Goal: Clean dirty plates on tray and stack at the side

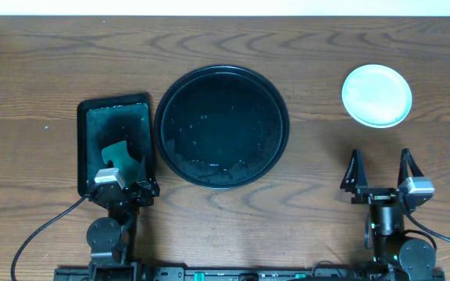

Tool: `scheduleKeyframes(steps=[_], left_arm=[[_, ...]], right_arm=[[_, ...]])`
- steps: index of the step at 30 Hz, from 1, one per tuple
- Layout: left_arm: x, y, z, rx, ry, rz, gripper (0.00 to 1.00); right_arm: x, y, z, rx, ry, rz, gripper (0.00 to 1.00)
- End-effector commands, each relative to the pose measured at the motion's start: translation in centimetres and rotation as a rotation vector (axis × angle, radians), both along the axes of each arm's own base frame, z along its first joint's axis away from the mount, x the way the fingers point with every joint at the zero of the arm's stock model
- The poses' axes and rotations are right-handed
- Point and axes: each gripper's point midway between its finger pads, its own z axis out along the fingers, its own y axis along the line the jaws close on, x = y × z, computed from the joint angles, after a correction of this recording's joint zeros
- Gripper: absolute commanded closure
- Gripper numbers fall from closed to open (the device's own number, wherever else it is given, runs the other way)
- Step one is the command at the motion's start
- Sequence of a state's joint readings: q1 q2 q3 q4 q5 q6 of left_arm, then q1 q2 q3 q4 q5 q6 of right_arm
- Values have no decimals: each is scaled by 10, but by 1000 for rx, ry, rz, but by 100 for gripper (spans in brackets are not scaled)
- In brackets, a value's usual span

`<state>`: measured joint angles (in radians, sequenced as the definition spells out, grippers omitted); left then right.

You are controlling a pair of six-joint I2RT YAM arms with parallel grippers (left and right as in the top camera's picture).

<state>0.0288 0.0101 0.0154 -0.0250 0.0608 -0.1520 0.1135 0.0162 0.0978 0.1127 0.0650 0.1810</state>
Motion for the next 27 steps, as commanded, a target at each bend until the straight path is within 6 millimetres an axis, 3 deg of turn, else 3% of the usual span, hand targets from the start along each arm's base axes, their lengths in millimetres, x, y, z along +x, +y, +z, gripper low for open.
scheduleKeyframes(steps=[1,11,20,27], left_arm=[[-1,-1,-14,12,48,-7,18],[-1,-1,-14,12,48,-7,18],[-1,-1,-14,12,48,-7,18],[-1,-1,-14,12,48,-7,18]], right_arm=[[3,-1,-11,18,-2,2,1],[7,0,-28,14,24,6,1],[10,1,-89,-9,269,8,1],[9,11,-89,-88,263,63,1]])
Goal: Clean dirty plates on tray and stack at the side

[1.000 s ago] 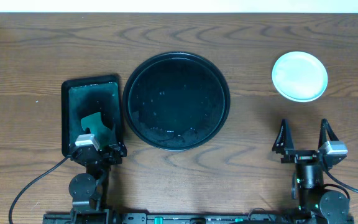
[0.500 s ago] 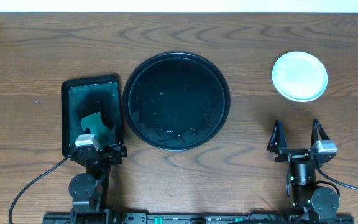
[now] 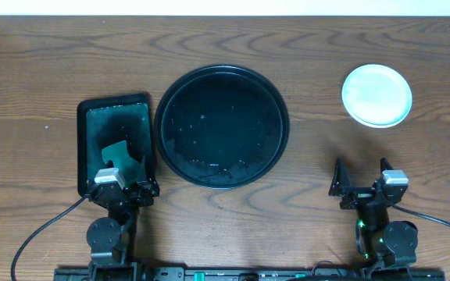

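A white plate (image 3: pixel 376 94) lies on the wooden table at the right, apart from the round black tray (image 3: pixel 222 126) in the middle, which holds small crumbs and droplets. My right gripper (image 3: pixel 361 169) stands open near the front edge, well short of the plate, nothing between its fingers. My left gripper (image 3: pixel 123 173) hovers at the near end of the small black rectangular tray (image 3: pixel 116 117), where a green sponge (image 3: pixel 116 153) lies just ahead of it. Whether its fingers are open or shut does not show.
The table's front edge runs just behind both arm bases, with cables trailing from them. A pale wall strip borders the far edge of the table.
My right gripper has moved from about the right front toward the left and nearer the front edge, still open. The left arm, plate and trays have not changed.
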Tool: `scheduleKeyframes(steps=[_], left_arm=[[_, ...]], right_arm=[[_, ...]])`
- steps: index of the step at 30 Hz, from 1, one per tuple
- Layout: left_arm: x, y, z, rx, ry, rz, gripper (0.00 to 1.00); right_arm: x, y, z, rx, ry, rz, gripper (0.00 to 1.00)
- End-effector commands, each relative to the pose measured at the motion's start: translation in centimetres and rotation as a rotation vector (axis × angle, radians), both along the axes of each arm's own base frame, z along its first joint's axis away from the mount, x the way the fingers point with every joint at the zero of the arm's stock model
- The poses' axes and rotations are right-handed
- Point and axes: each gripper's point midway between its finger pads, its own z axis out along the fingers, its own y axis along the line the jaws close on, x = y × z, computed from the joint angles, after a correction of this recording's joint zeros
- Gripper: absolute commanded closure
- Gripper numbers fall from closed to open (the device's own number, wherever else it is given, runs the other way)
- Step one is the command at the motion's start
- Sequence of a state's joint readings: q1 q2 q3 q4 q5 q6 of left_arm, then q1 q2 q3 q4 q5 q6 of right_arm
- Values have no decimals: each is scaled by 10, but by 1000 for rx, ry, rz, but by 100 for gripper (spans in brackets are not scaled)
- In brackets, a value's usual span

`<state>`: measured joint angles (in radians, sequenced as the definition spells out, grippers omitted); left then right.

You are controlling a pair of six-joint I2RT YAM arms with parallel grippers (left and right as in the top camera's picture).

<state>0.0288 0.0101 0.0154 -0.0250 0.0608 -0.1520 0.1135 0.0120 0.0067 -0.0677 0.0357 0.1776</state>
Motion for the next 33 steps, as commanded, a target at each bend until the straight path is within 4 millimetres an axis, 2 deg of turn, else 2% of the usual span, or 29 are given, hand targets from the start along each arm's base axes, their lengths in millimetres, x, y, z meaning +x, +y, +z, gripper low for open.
scheduleKeyframes(steps=[1,33], left_arm=[[-1,-1,-14,12,48,-7,18],[-1,-1,-14,12,48,-7,18]], right_arm=[[-1,6,-1,-53,-3,44,1],[-1,5,-1,-25,0,39,1]])
